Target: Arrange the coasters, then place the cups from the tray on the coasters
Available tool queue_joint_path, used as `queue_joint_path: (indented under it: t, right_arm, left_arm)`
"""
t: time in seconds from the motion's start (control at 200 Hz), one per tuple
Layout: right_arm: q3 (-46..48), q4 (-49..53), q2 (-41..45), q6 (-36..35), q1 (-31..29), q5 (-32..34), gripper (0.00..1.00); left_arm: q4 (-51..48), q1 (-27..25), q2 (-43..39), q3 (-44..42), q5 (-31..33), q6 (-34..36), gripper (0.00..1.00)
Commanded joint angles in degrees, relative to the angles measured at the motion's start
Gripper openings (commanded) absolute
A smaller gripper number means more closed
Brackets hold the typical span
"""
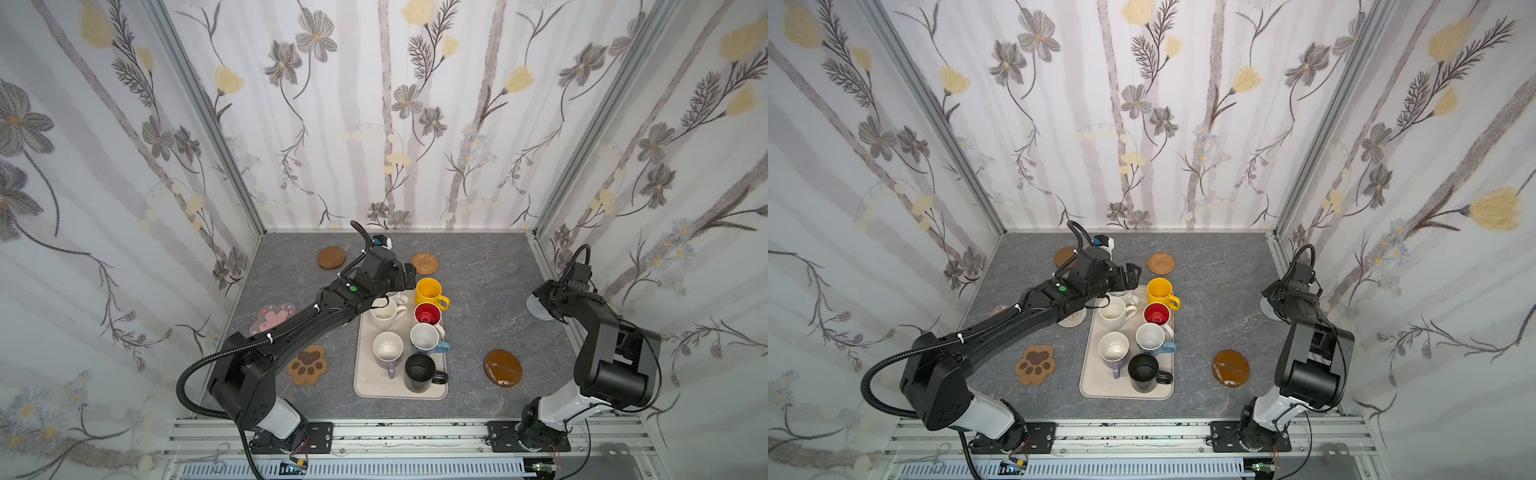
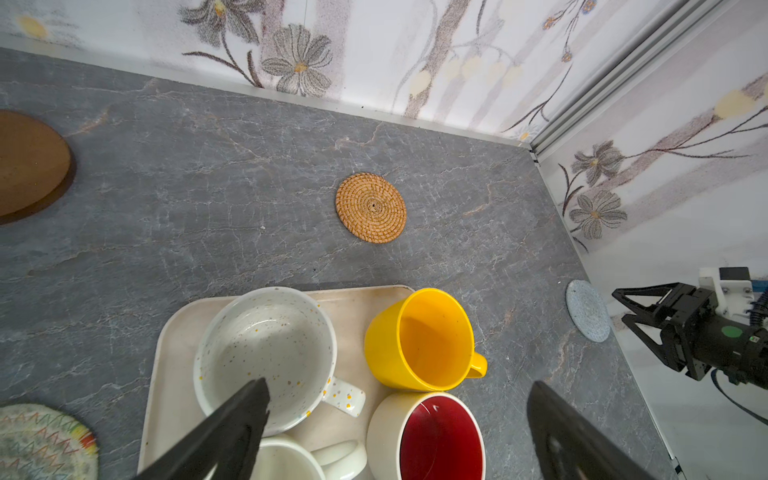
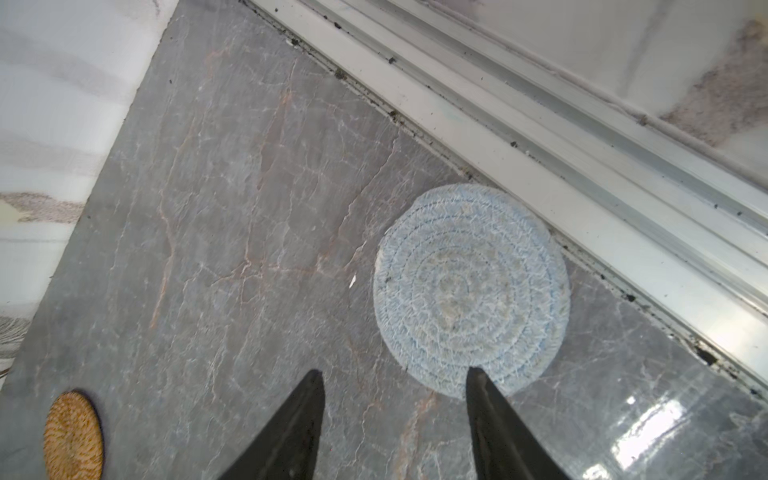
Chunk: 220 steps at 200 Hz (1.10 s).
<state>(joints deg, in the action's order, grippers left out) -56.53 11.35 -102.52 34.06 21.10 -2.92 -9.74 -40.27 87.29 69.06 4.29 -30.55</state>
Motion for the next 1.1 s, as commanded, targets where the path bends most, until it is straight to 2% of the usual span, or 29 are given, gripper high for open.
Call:
queue_joint_path:
  t: [0.0, 0.225, 0.58, 0.889, 0.944, 1.049, 1.094]
  right_arm:
    - [-2.8, 1.6, -2.9, -2.7, 0.8, 2.9, 0.56]
    - [-4.9, 2.0, -8.4, -2.9, 1.5, 0.9, 0.5]
    - [-9.6, 7.4, -12.7, -5.4, -0.6, 5.4, 0.54]
    - [-12.6, 11.0, -14.4, -5.6, -3.2, 6.4, 0.56]
    - [-12.5, 11.1, -14.3, -5.1, -3.1, 6.0, 0.51]
    - [-11.4, 10.9, -13.5, -3.7, -2.9, 5.2, 0.26]
    - [-10.7, 10.3, -12.9, -3.0, -2.8, 4.8, 0.21]
  left_arm:
    - [-0.6, -0.1, -1.1, -1.6, 0.8, -1.7, 1.0]
    - [0.4, -0.3, -1.2, -3.0, 2.4, -2.0, 1.0]
    - [3.4, -0.2, -0.2, -5.1, 3.3, -2.0, 1.0]
    - [4.1, -0.3, -1.0, -6.0, 2.6, -2.3, 1.0]
    - [4.3, -0.3, -1.2, -6.3, 2.5, -2.5, 1.0]
    - [4.6, -0.3, -1.4, -6.6, 2.0, -2.7, 1.0]
    - [4.8, -0.3, -1.5, -6.7, 2.0, -2.8, 1.0]
